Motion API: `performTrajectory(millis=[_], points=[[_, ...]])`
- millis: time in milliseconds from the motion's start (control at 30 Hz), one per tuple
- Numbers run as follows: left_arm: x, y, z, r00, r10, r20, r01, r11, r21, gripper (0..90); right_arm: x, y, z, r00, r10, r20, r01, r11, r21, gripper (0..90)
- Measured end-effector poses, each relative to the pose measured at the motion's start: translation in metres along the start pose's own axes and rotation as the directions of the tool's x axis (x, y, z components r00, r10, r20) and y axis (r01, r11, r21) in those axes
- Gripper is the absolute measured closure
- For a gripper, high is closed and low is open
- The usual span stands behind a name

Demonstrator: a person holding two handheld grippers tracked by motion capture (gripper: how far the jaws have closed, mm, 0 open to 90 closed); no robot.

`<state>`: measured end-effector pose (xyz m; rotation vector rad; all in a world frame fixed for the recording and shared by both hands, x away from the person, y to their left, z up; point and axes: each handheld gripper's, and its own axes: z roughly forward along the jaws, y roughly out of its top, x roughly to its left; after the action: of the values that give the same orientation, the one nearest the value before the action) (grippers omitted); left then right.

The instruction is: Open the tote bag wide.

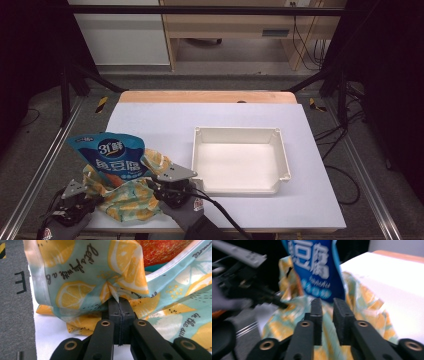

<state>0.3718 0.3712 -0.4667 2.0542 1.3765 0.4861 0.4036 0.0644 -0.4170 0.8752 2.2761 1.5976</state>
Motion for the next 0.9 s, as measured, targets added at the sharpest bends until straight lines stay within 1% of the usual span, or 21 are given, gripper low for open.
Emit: performTrajectory(millis=[67,100,133,200,333,400,533,567,633,733,800,867,900], points=[[0.0,0.0,0.0,1.0,0.001,0.003,-0.001,1.0,0.003,89.5,-0.001,0.001,0.011,0.9998,0.021,0.002,-0.021,0.9997,0.012,86.8],[0.0,0.0,0.0,1.0,0.001,0.004,-0.001,1.0,0.004,89.5,-0.001,0.0,0.019,0.9995,0.028,0.013,-0.029,0.9991,0.031,89.1],[0.001,0.0,0.0,1.0,0.0,0.005,0.0,1.0,0.002,89.5,0.0,-0.001,0.022,0.9995,0.029,0.013,-0.03,0.9989,0.038,89.9],[0.001,0.0,0.0,1.0,-0.001,0.007,0.001,1.0,0.001,89.4,0.002,-0.006,0.032,0.9997,0.023,0.013,-0.024,0.997,0.073,90.0],[0.001,0.0,0.0,1.0,-0.001,0.005,0.001,1.0,0.002,88.7,0.005,-0.02,0.04,0.9999,0.013,-0.004,-0.012,0.9911,0.132,90.0],[0.001,0.0,0.0,1.0,-0.003,0.006,0.003,1.0,0.002,87.9,0.006,-0.029,0.042,0.9998,0.02,-0.009,-0.018,0.9877,0.156,90.0],[0.003,0.0,-0.001,0.9998,-0.018,0.01,0.018,0.9997,-0.017,85.7,0.007,-0.044,0.045,0.9996,0.025,-0.013,-0.022,0.9802,0.197,90.0],[0.003,0.001,-0.002,0.9997,-0.022,0.01,0.022,0.9995,-0.024,84.9,0.007,-0.047,0.046,0.9994,0.032,-0.013,-0.028,0.9778,0.208,90.0],[0.004,0.002,-0.006,0.9995,-0.028,0.015,0.028,0.9986,-0.044,83.1,0.007,-0.053,0.049,0.9996,0.027,-0.01,-0.024,0.9742,0.224,90.0],[0.004,0.004,-0.013,0.9992,-0.036,0.019,0.037,0.9955,-0.087,80.3,0.006,-0.058,0.051,0.9997,0.024,-0.008,-0.022,0.9718,0.235,90.0],[0.004,0.007,-0.021,0.9989,-0.043,0.018,0.045,0.9909,-0.127,79.1,0.007,-0.06,0.052,0.9996,0.027,-0.008,-0.024,0.9697,0.243,90.0],[0.004,0.009,-0.028,0.9988,-0.043,0.022,0.046,0.9859,-0.161,78.7,0.007,-0.06,0.052,0.9997,0.023,-0.007,-0.021,0.9703,0.241,90.0],[0.002,0.011,-0.034,0.9988,-0.044,0.021,0.047,0.9812,-0.187,78.6,0.008,-0.06,0.052,0.9996,0.027,-0.007,-0.025,0.9696,0.244,90.0]])
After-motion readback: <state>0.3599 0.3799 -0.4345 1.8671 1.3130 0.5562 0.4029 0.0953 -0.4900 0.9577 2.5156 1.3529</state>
